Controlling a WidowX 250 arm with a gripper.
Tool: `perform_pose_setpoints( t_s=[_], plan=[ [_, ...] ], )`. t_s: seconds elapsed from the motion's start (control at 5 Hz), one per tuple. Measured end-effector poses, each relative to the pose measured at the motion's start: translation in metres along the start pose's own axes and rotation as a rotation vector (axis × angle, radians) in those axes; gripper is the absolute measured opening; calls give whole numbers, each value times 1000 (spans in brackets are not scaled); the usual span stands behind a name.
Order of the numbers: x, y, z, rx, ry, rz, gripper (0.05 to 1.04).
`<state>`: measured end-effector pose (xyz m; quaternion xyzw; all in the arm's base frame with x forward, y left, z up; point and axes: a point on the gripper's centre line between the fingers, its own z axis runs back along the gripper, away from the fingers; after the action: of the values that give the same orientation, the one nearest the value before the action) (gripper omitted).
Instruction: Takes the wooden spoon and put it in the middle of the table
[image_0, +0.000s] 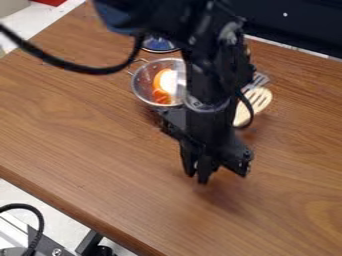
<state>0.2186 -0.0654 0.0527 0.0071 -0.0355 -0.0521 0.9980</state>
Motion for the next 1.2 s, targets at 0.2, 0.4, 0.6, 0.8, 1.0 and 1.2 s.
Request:
perform_pose_setpoints(
  t_s=[0.2,0.4,0.6,0.8,1.0,1.2],
  plan=[
    [-1,-3,-6,15,19,-29,104],
    [3,-2,-9,33,49,-48,104],
    [3,-1,-10,36,49,-48,130],
    [4,-2,-11,37,55,-52,327],
    [4,-2,-10,42,60,-87,611],
    [3,-2,-10,25,70,-91,902]
  ],
)
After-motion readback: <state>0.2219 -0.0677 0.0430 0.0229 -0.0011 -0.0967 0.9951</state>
